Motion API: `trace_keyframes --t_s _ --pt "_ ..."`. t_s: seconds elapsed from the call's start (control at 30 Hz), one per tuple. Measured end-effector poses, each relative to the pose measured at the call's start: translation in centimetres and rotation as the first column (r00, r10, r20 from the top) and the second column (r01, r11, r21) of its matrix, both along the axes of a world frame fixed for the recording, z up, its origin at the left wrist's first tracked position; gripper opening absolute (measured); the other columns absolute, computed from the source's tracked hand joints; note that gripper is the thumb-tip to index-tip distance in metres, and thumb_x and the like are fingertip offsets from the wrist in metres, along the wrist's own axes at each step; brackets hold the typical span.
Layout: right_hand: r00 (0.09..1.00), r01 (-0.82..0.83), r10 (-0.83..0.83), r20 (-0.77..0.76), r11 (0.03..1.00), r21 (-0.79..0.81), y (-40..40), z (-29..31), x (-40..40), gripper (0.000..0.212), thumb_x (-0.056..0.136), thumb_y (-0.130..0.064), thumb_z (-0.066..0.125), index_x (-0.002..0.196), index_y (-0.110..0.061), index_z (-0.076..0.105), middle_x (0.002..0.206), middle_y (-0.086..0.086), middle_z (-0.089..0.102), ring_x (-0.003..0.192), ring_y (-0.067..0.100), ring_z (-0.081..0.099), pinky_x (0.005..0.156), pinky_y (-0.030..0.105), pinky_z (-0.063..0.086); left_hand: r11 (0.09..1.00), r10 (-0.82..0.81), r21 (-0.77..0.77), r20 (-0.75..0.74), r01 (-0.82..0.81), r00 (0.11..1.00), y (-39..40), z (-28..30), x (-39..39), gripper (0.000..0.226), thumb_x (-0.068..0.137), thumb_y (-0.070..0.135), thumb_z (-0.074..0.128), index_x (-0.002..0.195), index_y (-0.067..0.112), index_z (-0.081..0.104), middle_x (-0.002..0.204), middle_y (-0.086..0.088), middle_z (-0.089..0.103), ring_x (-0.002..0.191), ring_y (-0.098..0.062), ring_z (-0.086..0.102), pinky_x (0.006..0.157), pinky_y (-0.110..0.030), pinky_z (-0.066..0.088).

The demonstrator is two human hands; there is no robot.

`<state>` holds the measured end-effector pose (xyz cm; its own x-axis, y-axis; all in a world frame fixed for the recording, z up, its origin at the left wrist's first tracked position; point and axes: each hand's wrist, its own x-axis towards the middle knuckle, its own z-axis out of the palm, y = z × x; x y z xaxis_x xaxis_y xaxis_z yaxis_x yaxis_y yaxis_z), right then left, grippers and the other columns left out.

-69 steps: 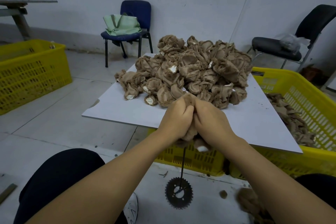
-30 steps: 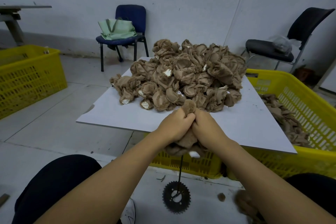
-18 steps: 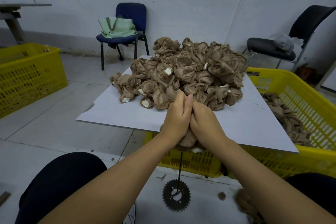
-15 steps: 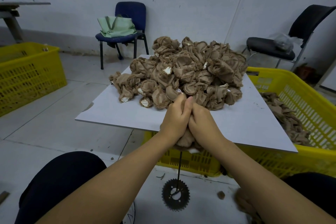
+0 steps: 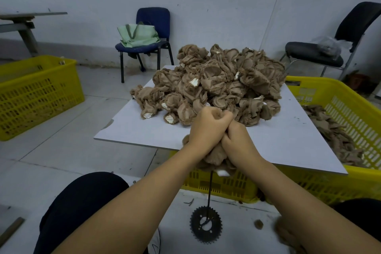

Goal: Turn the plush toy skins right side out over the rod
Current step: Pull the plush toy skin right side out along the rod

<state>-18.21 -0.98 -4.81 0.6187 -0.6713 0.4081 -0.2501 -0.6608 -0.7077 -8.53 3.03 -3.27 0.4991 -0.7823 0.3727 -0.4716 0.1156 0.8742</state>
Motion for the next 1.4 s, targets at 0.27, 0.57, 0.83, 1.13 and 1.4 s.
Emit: trace_keyframes --t_s 0.27,0.57,0.83,1.13,1.4 --pt "0.987 0.06 -0.049 -0.15 0.996 0.072 0.2 -1.6 0.1 0.009 0.097 -0.008 0.05 0.092 -0.012 0.057 0.082 0.007 0.062 0.073 0.019 0.059 0.055 0.025 0.038 0.964 0.0 0.265 -0.045 0.012 0.999 -0.6 -1.4 0.3 0.045 0.082 0.05 0.05 0.075 0.006 0.049 0.068 -0.013 0.046 0.064 -0.027 0.048 0.066 -0.039 0.04" --pt "0.989 0.079 -0.095 -0.112 0.987 -0.141 0.6 1.4 0.0 0.02 0.094 -0.008 0.049 0.108 -0.01 0.062 0.089 0.008 0.067 0.08 0.023 0.062 0.068 0.042 0.051 0.998 -0.038 0.035 -0.317 0.052 0.948 -1.7 -0.4 0.6 0.028 0.076 0.04 0.047 0.051 0.03 0.039 0.054 0.011 0.034 0.051 -0.008 0.034 0.059 -0.034 0.029" --pt "0.987 0.093 -0.094 -0.13 0.996 -0.012 1.4 -0.7 -0.2 0.02 0.1 -0.015 0.048 0.114 -0.006 0.06 0.092 0.011 0.067 0.08 0.022 0.062 0.068 0.04 0.052 0.986 -0.051 0.148 -0.192 0.08 0.98 -0.3 -1.8 0.2 0.025 0.084 0.06 0.047 0.061 0.061 0.056 0.064 0.033 0.059 0.067 0.003 0.06 0.069 -0.031 0.044" --pt "0.997 0.03 -0.041 -0.058 0.982 -0.189 1.1 0.3 -0.6 0.061 0.102 -0.017 0.048 0.158 -0.022 0.025 0.109 0.007 0.068 0.093 0.022 0.065 0.074 0.041 0.055 0.949 -0.059 -0.305 0.053 0.072 0.997 0.1 -1.3 0.0 0.045 0.091 0.033 0.044 0.062 0.001 0.056 0.057 -0.012 0.054 0.055 -0.027 0.051 0.051 -0.041 0.038" --pt "0.998 -0.014 0.014 -0.058 1.0 -0.003 0.3 -0.6 0.1 0.031 0.098 -0.009 0.051 0.127 -0.014 0.062 0.111 0.0 0.069 0.101 0.013 0.064 0.082 0.024 0.051 0.998 0.015 -0.054 0.059 -0.011 0.998 0.0 -2.2 0.9 0.024 0.084 0.042 0.055 0.065 0.028 0.054 0.061 0.003 0.059 0.062 -0.01 0.061 0.06 -0.038 0.053"
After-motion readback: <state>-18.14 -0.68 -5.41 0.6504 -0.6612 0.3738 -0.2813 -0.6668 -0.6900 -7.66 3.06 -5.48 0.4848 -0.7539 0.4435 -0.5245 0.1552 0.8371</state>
